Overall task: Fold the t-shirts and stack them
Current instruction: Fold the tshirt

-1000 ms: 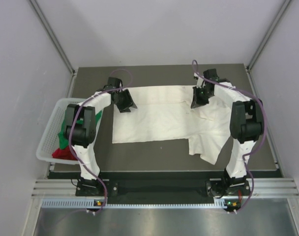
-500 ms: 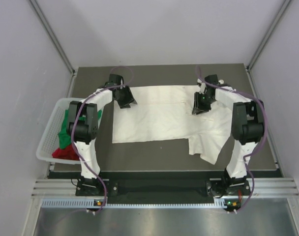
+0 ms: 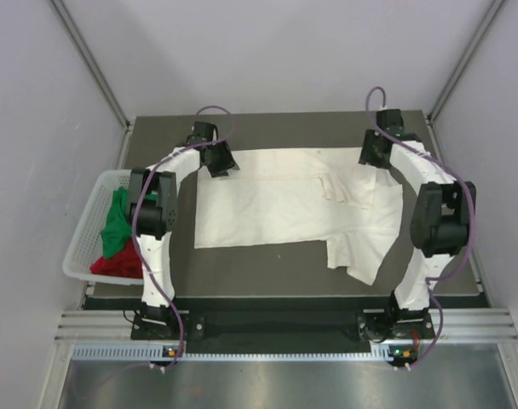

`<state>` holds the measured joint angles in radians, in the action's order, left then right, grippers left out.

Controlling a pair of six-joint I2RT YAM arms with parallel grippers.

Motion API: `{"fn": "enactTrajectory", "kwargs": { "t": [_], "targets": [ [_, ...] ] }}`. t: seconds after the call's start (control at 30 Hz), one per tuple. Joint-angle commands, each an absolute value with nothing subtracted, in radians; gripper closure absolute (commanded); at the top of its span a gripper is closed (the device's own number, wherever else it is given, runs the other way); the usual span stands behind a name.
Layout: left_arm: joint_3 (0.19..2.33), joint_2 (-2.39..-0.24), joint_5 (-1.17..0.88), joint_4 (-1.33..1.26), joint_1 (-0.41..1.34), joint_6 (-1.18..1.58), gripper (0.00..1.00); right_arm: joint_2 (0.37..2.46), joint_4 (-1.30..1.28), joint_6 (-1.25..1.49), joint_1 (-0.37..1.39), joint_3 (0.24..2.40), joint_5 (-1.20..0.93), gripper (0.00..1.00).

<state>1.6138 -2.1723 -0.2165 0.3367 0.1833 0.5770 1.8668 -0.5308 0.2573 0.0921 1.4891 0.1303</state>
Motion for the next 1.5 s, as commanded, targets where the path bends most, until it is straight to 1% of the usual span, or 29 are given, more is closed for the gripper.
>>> {"fn": "enactTrajectory", "kwargs": {
  "t": [0.0, 0.03, 0.1, 0.13, 0.33, 0.47, 0.5, 0.53, 0.57, 0.6, 0.63, 0.67, 0.73, 0.83, 1.03, 1.1, 1.13, 1.2, 1.23, 1.27, 1.33, 1.4, 1.47],
  "targets": [
    [1.655, -2.223, -0.163, 0.341, 0.179, 0.554, 0.48, 1.904, -0.453, 0.339, 0.011, 1.522, 0.086, 0.5],
    [1.658, -2.229, -0.158, 0.345, 0.179, 0.554, 0.48, 1.916, -0.428, 0.344, -0.035, 1.522, 0.043, 0.48],
    [1.664, -2.246, -0.129, 0.359, 0.179, 0.557, 0.48, 1.951, -0.404, 0.363, -0.069, 1.519, 0.003, 0.48],
    [1.666, -2.252, -0.117, 0.368, 0.179, 0.561, 0.48, 1.963, -0.381, 0.367, -0.098, 1.517, -0.064, 0.48],
    [1.689, -2.298, -0.06, 0.403, 0.179, 0.569, 0.48, 2.061, -0.258, 0.399, -0.156, 1.499, -0.253, 0.51],
    [1.69, -2.306, -0.026, 0.419, 0.179, 0.568, 0.48, 2.118, -0.174, 0.448, -0.184, 1.485, -0.324, 0.52],
    [1.692, -2.306, -0.018, 0.428, 0.179, 0.568, 0.48, 2.129, -0.16, 0.454, -0.189, 1.483, -0.331, 0.54],
    [1.69, -2.306, -0.009, 0.433, 0.179, 0.568, 0.48, 2.137, -0.147, 0.457, -0.201, 1.48, -0.324, 0.58],
    [1.69, -2.304, 0.009, 0.439, 0.179, 0.568, 0.48, 2.147, -0.143, 0.46, -0.206, 1.477, -0.312, 0.7],
    [1.69, -2.303, 0.032, 0.443, 0.179, 0.569, 0.48, 2.148, -0.141, 0.459, -0.213, 1.474, -0.296, 0.78],
    [1.695, -2.304, 0.053, 0.459, 0.179, 0.571, 0.48, 2.148, -0.138, 0.454, -0.23, 1.465, -0.263, 0.88],
    [1.697, -2.306, 0.066, 0.463, 0.179, 0.574, 0.48, 2.141, -0.132, 0.454, -0.239, 1.454, -0.249, 0.92],
    [1.7, -2.306, 0.077, 0.471, 0.179, 0.584, 0.48, 2.117, -0.106, 0.454, -0.264, 1.416, -0.2, 0.96],
    [1.71, -2.315, 0.071, 0.477, 0.179, 0.604, 0.48, 2.089, -0.103, 0.46, -0.272, 1.376, -0.129, 0.98],
    [1.723, -2.309, 0.005, 0.462, 0.179, 0.65, 0.48, 1.991, -0.138, 0.502, -0.27, 1.298, -0.031, 0.97],
    [1.729, -2.299, -0.036, 0.459, 0.179, 0.66, 0.48, 1.961, -0.181, 0.506, -0.27, 1.305, -0.006, 0.91],
    [1.732, -2.295, -0.046, 0.457, 0.179, 0.661, 0.48, 1.954, -0.195, 0.505, -0.27, 1.325, -0.006, 0.82],
    [1.738, -2.284, -0.081, 0.45, 0.179, 0.661, 0.48, 1.933, -0.219, 0.502, -0.265, 1.353, -0.008, 0.72],
    [1.741, -2.28, -0.089, 0.448, 0.179, 0.661, 0.48, 1.924, -0.219, 0.502, -0.261, 1.359, -0.012, 0.63],
    [1.744, -2.273, -0.094, 0.446, 0.179, 0.663, 0.48, 1.904, -0.218, 0.5, -0.255, 1.364, -0.012, 0.6],
    [1.749, -2.27, -0.104, 0.442, 0.179, 0.661, 0.47, 1.884, -0.218, 0.502, -0.238, 1.379, -0.018, 0.54],
    [1.761, -2.275, -0.104, 0.445, 0.179, 0.657, 0.47, 1.879, -0.204, 0.499, -0.223, 1.384, -0.038, 0.54],
    [1.772, -2.286, -0.106, 0.457, 0.179, 0.652, 0.47, 1.881, -0.21, 0.509, -0.213, 1.39, -0.08, 0.57]
  ]
}}
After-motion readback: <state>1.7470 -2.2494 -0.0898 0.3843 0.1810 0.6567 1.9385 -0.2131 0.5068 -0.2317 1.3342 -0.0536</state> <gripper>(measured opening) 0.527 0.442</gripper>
